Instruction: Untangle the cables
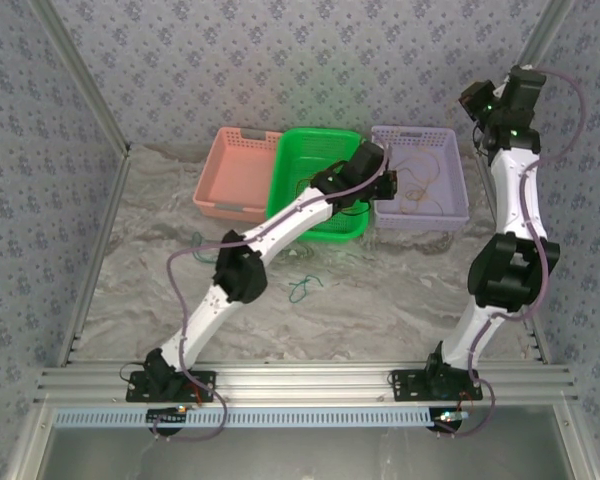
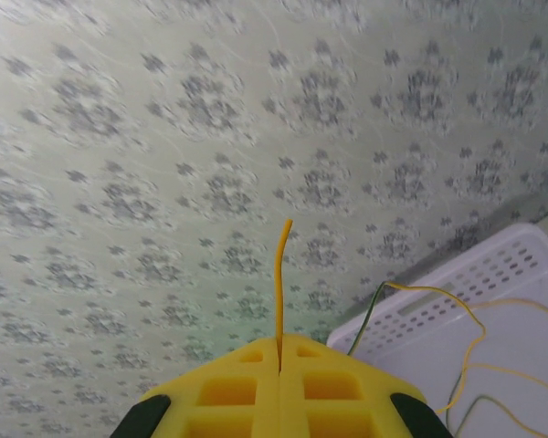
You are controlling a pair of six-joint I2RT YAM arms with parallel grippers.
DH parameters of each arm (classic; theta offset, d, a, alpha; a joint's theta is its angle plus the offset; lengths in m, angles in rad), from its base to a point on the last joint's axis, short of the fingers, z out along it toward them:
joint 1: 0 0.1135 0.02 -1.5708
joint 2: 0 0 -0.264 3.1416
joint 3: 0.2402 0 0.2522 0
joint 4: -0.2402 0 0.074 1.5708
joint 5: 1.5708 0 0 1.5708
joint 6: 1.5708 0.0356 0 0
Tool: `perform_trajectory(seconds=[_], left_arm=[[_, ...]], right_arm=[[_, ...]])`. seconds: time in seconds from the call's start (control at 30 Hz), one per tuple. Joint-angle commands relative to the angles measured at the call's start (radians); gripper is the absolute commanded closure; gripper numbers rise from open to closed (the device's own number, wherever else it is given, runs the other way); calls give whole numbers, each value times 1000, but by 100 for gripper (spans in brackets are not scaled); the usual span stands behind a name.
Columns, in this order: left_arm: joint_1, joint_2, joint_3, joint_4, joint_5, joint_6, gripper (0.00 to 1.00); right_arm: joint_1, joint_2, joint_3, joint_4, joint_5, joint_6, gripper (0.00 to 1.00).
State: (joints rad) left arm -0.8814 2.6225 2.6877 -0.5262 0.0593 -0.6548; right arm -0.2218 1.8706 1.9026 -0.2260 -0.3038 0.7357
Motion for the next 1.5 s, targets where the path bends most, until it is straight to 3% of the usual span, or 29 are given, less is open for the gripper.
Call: perform_trajectory(seconds=[0.0, 0.13, 0.47, 0.53, 0.63, 0.67, 0.87, 1.0, 1.27, 1.47], left_arm=[[6, 113, 179, -90, -3, -7, 100], [21, 159, 172, 5, 45, -41, 100], [23, 179, 162, 29, 83, -43, 98], [24, 179, 163, 29, 96, -40, 91], [23, 169, 165, 17, 112, -36, 58], [20, 159, 165, 9, 112, -29, 53], [4, 70, 164, -27, 81, 7, 35], [4, 25, 164, -46, 79, 11, 34], [-14, -78, 166, -41, 92, 7, 32], [-14, -176, 164, -212, -14, 20, 33]], right_arm=[[5, 47, 20, 22, -50, -14, 100], [13, 79, -28, 42, -45, -6, 100], [41, 158, -34, 1, -19, 31, 100], [40, 173, -28, -25, -16, 34, 100], [42, 207, -2, -65, -17, 36, 100], [43, 227, 15, -89, -18, 31, 100], [47, 310, 95, -193, -9, 17, 100], [46, 345, 132, -237, -9, 19, 100], [54, 330, 171, -308, 15, -21, 56], [61, 198, 93, -303, 64, -39, 42]])
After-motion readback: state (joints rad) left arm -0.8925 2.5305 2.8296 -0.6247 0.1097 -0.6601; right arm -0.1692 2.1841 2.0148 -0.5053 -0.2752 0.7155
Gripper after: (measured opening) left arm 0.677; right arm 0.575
